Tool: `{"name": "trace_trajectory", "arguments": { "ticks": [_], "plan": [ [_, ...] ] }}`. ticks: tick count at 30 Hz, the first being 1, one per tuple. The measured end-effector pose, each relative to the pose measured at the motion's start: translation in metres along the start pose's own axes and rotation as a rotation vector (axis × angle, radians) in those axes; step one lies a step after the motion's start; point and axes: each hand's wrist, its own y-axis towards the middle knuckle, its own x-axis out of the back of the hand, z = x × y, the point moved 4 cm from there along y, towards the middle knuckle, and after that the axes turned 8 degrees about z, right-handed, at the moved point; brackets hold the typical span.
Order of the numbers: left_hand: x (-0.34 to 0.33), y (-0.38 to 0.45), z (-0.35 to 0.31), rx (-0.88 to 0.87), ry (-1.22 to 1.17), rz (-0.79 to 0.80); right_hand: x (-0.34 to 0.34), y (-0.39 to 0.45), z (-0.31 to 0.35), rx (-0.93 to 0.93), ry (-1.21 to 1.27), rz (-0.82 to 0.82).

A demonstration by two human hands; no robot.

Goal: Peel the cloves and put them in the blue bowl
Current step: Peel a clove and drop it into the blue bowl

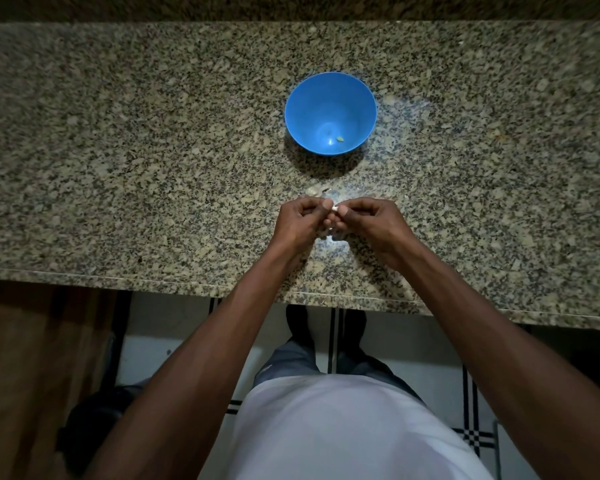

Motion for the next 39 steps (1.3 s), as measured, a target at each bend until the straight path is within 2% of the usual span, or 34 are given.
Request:
{"name": "trace_trajectory", "arguments": {
  "ticks": [11, 18, 21, 23, 28, 34, 39],
  "plan": [
    [-0.002, 0.005, -0.007, 0.244, -0.436, 0.127, 0.001, 0.003, 0.019, 0.223, -0.317, -0.08],
    [-0.005, 0.001, -0.005, 0.263, -0.49, 0.124, 0.004, 0.006, 0.015, 0.161, -0.183, 0.029],
    [-0.006, 0.002, -0.004, 0.269, -0.536, 0.122, 0.004, 0.007, 0.012, 0.146, -0.092, 0.023],
    [-0.004, 0.003, -0.003, 0.237, -0.467, 0.11, 0.003, 0.006, 0.01, 0.155, -0.07, -0.005],
    [0.009, 0.001, -0.003, 0.082, 0.005, 0.018, 0.004, 0.004, 0.007, 0.147, -0.082, -0.035],
    [0.007, -0.008, -0.017, -0.175, 0.269, 0.029, 0.006, 0.003, 0.007, 0.117, -0.104, -0.044],
    [0.006, -0.008, -0.023, -0.352, 0.54, -0.146, -0.002, -0.004, 0.007, 0.091, 0.013, -0.069]
  ]
}}
